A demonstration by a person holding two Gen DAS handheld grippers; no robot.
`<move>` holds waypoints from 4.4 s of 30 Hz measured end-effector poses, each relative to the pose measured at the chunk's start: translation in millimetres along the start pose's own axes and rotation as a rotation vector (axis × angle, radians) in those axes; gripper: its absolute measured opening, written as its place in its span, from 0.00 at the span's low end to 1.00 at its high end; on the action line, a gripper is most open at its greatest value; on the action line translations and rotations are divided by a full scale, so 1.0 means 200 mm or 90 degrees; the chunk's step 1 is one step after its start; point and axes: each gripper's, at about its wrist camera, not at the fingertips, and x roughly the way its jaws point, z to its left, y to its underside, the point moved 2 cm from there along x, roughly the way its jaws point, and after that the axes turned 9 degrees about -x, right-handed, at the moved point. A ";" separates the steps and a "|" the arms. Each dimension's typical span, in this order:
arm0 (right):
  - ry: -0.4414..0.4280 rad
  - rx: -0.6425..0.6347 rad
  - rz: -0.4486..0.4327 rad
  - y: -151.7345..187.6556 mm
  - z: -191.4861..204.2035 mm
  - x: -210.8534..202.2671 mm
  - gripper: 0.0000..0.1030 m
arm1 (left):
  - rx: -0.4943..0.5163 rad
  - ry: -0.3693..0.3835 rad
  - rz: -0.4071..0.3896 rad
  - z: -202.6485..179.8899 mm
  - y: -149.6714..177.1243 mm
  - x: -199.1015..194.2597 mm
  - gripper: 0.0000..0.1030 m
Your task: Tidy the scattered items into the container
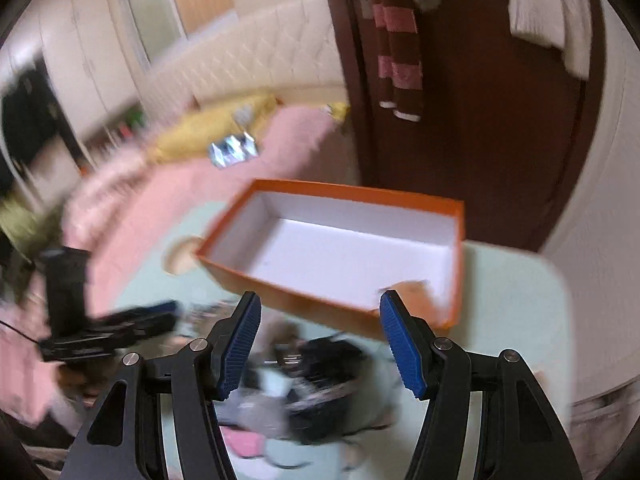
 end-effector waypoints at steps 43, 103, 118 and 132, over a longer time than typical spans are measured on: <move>-0.112 -0.127 0.468 -0.41 -0.21 0.52 0.37 | -0.061 0.052 -0.009 0.09 -0.01 -0.04 0.62; 0.044 0.112 -0.076 0.11 0.01 -0.09 0.75 | 0.026 -0.171 -0.057 -0.02 -0.26 -0.13 0.67; 0.058 0.112 -0.015 0.57 0.38 -0.08 0.77 | 0.106 -0.239 0.054 -0.14 0.35 -0.17 0.67; 0.107 0.101 0.058 0.67 0.38 0.06 1.00 | 0.188 -0.367 -0.005 -0.17 0.45 -0.02 0.99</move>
